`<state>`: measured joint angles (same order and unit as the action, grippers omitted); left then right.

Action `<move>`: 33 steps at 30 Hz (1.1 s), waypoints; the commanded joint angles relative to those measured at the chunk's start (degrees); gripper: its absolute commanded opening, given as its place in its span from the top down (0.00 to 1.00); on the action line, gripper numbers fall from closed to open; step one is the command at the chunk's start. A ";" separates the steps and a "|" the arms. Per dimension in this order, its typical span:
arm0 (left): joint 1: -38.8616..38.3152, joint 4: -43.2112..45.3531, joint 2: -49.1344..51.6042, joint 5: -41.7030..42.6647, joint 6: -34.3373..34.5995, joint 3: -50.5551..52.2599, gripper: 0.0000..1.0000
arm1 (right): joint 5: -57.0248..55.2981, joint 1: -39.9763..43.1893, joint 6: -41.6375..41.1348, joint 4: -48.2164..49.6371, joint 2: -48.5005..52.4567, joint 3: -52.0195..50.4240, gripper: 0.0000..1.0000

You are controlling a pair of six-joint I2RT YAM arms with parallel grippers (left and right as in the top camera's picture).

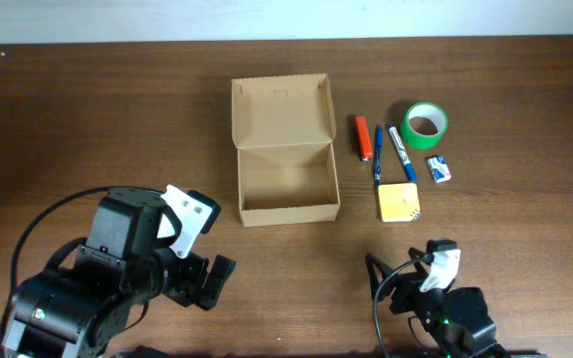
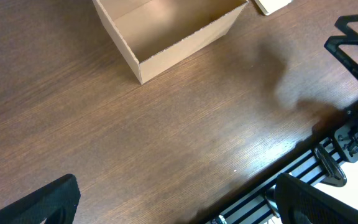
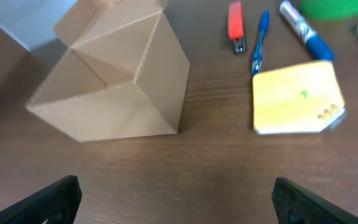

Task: Pack container
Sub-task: 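Move the right gripper to the green tape roll and grasp its rim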

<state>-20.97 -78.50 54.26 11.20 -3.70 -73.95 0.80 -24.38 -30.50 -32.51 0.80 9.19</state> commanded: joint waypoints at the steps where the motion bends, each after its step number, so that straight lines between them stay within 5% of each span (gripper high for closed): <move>1: 0.15 -0.02 -0.35 1.03 -1.14 -0.20 0.00 | 1.11 -0.31 -8.13 0.85 -0.63 -0.31 0.01; 13: 0.15 -0.02 -0.35 1.03 -1.11 -0.20 0.00 | -10.97 0.11 -6.67 4.46 8.04 4.33 0.01; 33: 0.15 -0.02 -0.35 1.03 -1.14 -0.20 0.00 | -1.20 23.37 17.90 5.31 69.20 44.98 0.01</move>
<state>-20.97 -78.52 54.26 11.40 -3.70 -73.95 -3.62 -3.18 -17.72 -27.18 65.06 49.19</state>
